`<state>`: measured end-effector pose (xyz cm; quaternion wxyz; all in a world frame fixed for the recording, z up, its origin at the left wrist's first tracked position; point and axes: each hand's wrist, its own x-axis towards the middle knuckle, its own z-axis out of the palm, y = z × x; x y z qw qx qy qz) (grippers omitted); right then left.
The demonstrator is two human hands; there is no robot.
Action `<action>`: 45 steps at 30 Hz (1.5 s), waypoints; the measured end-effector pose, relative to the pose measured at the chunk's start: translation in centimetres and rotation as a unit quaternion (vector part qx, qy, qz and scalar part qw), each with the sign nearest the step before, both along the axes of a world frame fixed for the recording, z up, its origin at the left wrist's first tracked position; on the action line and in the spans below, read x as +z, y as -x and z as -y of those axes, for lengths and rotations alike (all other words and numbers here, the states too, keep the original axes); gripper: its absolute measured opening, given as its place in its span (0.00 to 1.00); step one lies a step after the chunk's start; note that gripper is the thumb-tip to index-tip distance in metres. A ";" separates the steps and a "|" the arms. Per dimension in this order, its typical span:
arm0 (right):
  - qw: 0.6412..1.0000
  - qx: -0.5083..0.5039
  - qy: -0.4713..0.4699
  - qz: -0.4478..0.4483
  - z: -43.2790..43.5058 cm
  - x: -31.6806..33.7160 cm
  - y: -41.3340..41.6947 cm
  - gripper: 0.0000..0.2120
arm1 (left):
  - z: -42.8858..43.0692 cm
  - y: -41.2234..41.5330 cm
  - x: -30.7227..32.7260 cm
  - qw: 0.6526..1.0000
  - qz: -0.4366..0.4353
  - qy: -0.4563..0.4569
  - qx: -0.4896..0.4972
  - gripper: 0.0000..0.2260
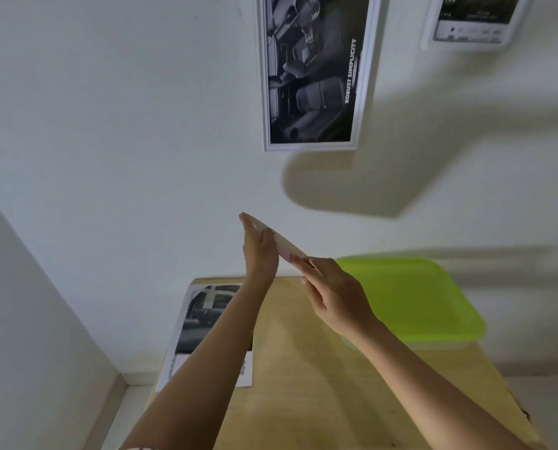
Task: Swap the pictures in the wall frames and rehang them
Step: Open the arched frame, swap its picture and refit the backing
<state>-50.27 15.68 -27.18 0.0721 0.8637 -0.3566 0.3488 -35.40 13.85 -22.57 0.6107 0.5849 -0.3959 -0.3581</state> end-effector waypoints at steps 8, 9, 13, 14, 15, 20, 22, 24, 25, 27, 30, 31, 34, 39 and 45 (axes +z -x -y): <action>0.922 0.138 -0.303 0.197 -0.4 0.0 -1.5 0.16 | -3.3 -6.5 -3.5 0.993 -0.117 0.015 0.002 0.22; 0.917 0.101 -0.314 0.226 0.5 -0.4 -1.7 0.16 | -3.8 -7.3 -3.8 0.991 -0.130 0.015 0.002 0.22; 0.860 -0.038 -0.462 0.212 3.5 -4.0 -1.9 0.22 | -5.1 -10.7 -5.9 0.983 -0.182 -0.006 -0.011 0.22; 0.827 -0.041 -0.516 0.220 3.6 -5.3 -1.9 0.24 | -5.3 -11.5 -6.8 0.982 -0.189 -0.013 -0.012 0.22; 0.792 -0.036 -0.562 0.237 3.5 -6.4 -2.0 0.25 | -5.5 -12.2 -7.7 0.981 -0.192 -0.018 -0.017 0.22; 0.725 -0.041 -0.611 0.315 0.3 -11.8 -2.6 0.19 | -6.8 -12.7 -12.4 0.985 -0.146 -0.091 -0.021 0.14; 0.717 -0.056 -0.610 0.333 -0.9 -14.1 -2.3 0.18 | -7.2 -12.1 -15.5 0.983 -0.118 -0.142 -0.009 0.17; 0.715 -0.069 -0.607 0.341 -2.2 -16.1 -1.6 0.19 | -7.7 -11.4 -18.6 0.979 -0.079 -0.187 -0.005 0.18; 0.716 -0.075 -0.606 0.339 -2.8 -16.9 -1.2 0.19 | -7.9 -10.9 -19.9 0.977 -0.059 -0.206 -0.010 0.19; 0.728 -0.092 -0.598 0.323 -4.0 -18.4 -0.3 0.20 | -8.3 -9.7 -21.8 0.971 -0.035 -0.235 -0.025 0.20; 0.763 -0.129 -0.566 0.284 -5.5 -19.9 1.0 0.21 | -8.2 -8.1 -23.5 0.958 0.000 -0.283 -0.041 0.24; 0.776 -0.141 -0.553 0.270 -5.8 -20.3 1.3 0.21 | -8.0 -7.7 -24.0 0.953 0.013 -0.302 -0.039 0.26; 0.804 -0.171 -0.513 0.246 -6.6 -21.1 2.1 0.21 | -7.2 -6.1 -24.6 0.945 0.055 -0.318 -0.047 0.26; 0.837 -0.196 -0.462 0.217 -7.1 -22.0 3.1 0.21 | -6.4 -4.8 -25.5 0.941 0.108 -0.310 -0.078 0.28; 0.854 -0.215 -0.429 0.201 -8.0 -22.5 3.2 0.22 | -6.2 -3.9 -26.0 0.942 0.154 -0.285 -0.088 0.31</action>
